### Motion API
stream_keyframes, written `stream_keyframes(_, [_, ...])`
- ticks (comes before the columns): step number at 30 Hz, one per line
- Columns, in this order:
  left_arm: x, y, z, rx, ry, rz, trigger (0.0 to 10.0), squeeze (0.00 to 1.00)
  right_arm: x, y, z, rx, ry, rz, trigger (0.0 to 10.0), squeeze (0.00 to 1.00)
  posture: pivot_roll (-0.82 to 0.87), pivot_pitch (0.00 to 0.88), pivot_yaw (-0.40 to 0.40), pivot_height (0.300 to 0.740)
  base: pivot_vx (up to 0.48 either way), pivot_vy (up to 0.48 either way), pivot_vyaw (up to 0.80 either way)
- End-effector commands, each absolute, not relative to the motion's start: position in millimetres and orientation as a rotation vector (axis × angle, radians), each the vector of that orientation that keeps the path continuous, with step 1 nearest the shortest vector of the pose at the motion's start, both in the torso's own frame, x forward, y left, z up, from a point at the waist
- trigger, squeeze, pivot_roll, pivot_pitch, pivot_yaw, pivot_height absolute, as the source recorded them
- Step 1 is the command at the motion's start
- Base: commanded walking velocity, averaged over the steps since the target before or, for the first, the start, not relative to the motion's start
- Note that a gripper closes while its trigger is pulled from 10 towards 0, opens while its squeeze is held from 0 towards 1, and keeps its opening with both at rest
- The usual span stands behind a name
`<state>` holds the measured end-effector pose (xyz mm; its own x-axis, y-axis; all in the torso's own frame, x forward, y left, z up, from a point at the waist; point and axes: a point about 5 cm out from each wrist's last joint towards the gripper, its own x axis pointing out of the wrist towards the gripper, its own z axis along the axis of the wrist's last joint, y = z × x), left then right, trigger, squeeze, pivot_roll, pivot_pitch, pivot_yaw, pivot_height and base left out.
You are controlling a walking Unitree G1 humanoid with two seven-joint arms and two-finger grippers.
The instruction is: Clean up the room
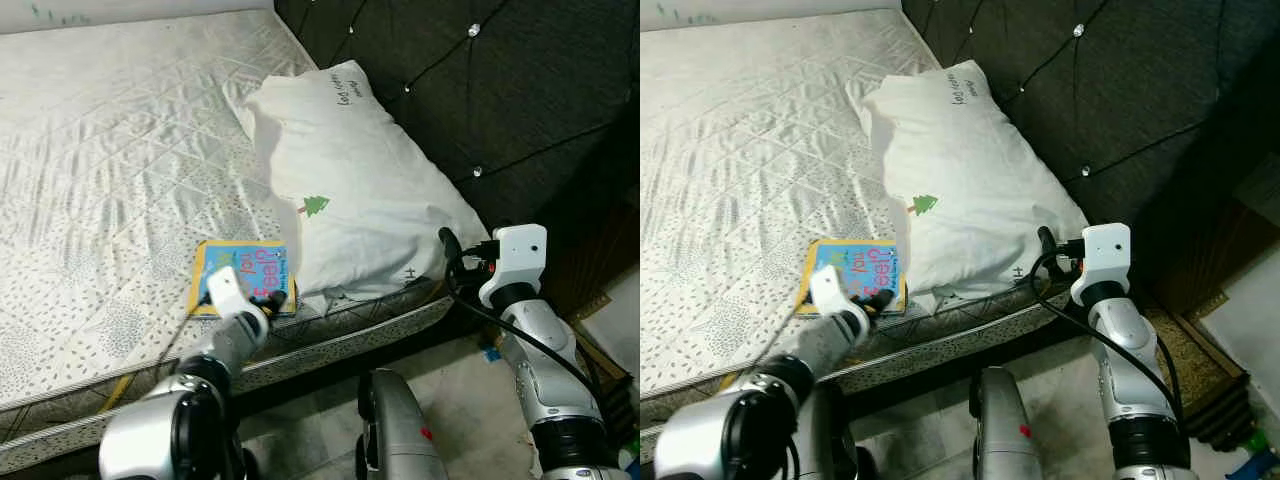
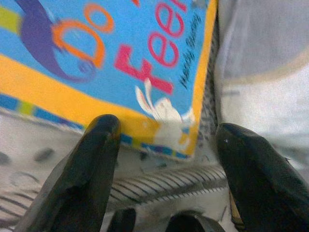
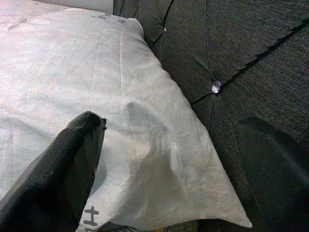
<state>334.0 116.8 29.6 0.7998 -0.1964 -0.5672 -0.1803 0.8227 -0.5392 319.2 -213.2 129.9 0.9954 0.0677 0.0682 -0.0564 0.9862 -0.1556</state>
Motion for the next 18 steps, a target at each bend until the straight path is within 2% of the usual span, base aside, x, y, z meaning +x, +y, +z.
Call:
stream_keyframes(1, [331.3,119.2,26.1,-0.613,0.66,0.006,10.0,0.0,318.4,-214.0,135.2,-0.164,-0.096,0.061,10.0,0.0,-0.32,0.112,-0.009,0.574,0.0,0.0,0.0])
stream_keyframes(5, [332.2,140.1,26.4,-0.649,0.576,0.129,10.0,0.0,317.4,-216.1,132.3,-0.146,-0.081,0.048,10.0,0.0,-0.3,0.11,-0.007,0.574,0.0,0.0,0.0])
stream_keyframes(12, [336.0,176.4,40.1,-0.647,0.37,0.16,10.0,0.0,315.4,-202.8,121.2,-0.025,-0.038,0.075,10.0,0.0,-0.25,0.105,-0.017,0.574,0.0,0.0,0.0])
stream_keyframes(18, [323.8,211.9,30.6,-0.641,0.385,0.296,10.0,0.0,314.6,-206.5,121.4,-0.043,-0.024,0.074,10.0,0.0,-0.26,0.121,-0.017,0.574,0.0,0.0,0.0])
